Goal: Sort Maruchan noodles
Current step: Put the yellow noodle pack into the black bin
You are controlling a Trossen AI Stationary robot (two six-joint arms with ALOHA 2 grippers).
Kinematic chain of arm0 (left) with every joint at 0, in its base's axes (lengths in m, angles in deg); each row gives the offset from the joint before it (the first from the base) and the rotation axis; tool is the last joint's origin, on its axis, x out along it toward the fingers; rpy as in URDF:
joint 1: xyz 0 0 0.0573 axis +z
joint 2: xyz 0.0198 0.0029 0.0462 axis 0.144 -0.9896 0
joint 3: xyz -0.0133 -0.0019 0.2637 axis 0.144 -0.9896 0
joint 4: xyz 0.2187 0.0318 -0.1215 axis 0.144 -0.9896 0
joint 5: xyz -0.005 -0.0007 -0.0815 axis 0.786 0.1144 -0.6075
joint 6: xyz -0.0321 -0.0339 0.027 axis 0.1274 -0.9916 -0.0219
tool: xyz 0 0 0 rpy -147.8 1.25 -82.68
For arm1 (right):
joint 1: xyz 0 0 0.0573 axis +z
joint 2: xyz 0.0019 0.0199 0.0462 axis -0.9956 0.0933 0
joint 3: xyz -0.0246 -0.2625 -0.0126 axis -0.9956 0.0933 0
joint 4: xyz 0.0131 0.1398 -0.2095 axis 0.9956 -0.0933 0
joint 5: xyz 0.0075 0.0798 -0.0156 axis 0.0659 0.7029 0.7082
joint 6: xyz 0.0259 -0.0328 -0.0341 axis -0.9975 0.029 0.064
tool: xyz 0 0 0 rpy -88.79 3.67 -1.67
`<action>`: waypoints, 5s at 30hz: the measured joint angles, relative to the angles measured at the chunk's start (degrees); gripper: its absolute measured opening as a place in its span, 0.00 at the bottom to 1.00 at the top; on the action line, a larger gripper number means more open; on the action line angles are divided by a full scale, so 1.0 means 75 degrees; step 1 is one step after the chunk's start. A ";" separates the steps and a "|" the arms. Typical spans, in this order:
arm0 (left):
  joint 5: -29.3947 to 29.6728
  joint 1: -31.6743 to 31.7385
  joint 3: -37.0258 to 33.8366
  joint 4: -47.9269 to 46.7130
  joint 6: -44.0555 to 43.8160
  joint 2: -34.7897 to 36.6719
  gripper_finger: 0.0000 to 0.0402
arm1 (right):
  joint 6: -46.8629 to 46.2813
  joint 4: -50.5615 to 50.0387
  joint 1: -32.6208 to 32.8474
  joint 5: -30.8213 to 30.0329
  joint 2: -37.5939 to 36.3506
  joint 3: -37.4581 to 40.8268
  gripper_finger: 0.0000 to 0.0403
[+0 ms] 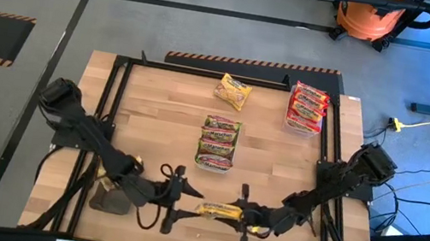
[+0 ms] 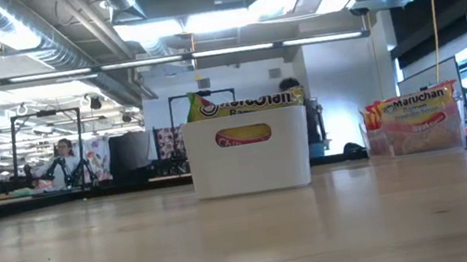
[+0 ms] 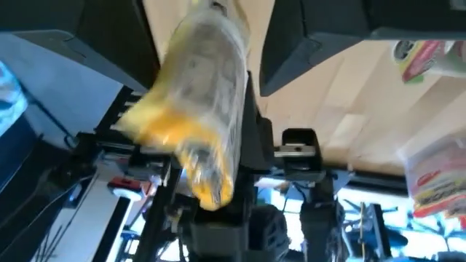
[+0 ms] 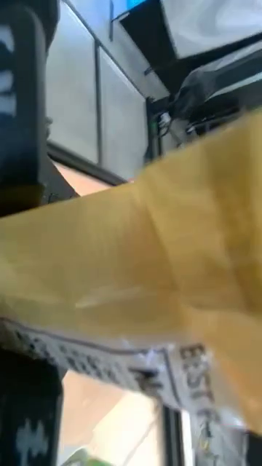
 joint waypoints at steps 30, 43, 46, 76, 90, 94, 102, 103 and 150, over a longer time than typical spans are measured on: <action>-0.2657 0.1869 0.3785 -0.5921 0.0020 -0.1438 0.61 | -0.1800 -0.1862 -0.0569 0.0428 0.0003 0.0004 0.25; -0.3602 0.1971 0.4132 -0.6202 -0.0222 -0.2255 0.55 | -0.1800 -0.1794 -0.0560 0.0483 0.0003 0.0004 0.25; -0.3582 0.1971 0.4132 -0.6204 -0.0240 -0.2245 0.46 | -0.1810 -0.1791 -0.0561 0.0477 0.0003 0.0004 0.29; -0.2288 -0.0841 0.4135 -1.0479 -0.3174 0.0008 0.28 | -0.2222 -0.3244 0.0054 0.0466 -0.1058 -0.0002 0.75; -0.1285 -0.3522 0.1897 -1.2425 -0.7288 0.0819 0.28 | -0.2266 -0.3235 0.0054 -0.0079 -0.1052 -0.0002 0.75; -0.1352 -0.3508 0.1080 -1.2191 -0.7415 0.1029 0.28 | -0.2439 -0.3235 0.0054 -0.0078 -0.1052 0.0000 0.75; -0.1416 -0.3408 0.0051 -1.0843 -0.7416 0.1183 0.29 | -0.2575 -0.3240 0.0054 -0.0074 -0.1049 0.0001 0.75; -0.1422 -0.3409 -0.0058 -1.0683 -0.7415 0.1183 0.29 | -0.2575 -0.3241 0.0054 -0.0076 -0.1049 0.0001 0.75; 0.0814 -0.3082 0.1604 -1.2271 -0.8011 0.1218 0.50 | -0.3058 -0.5433 -0.0373 -0.1268 -0.2626 0.0008 0.75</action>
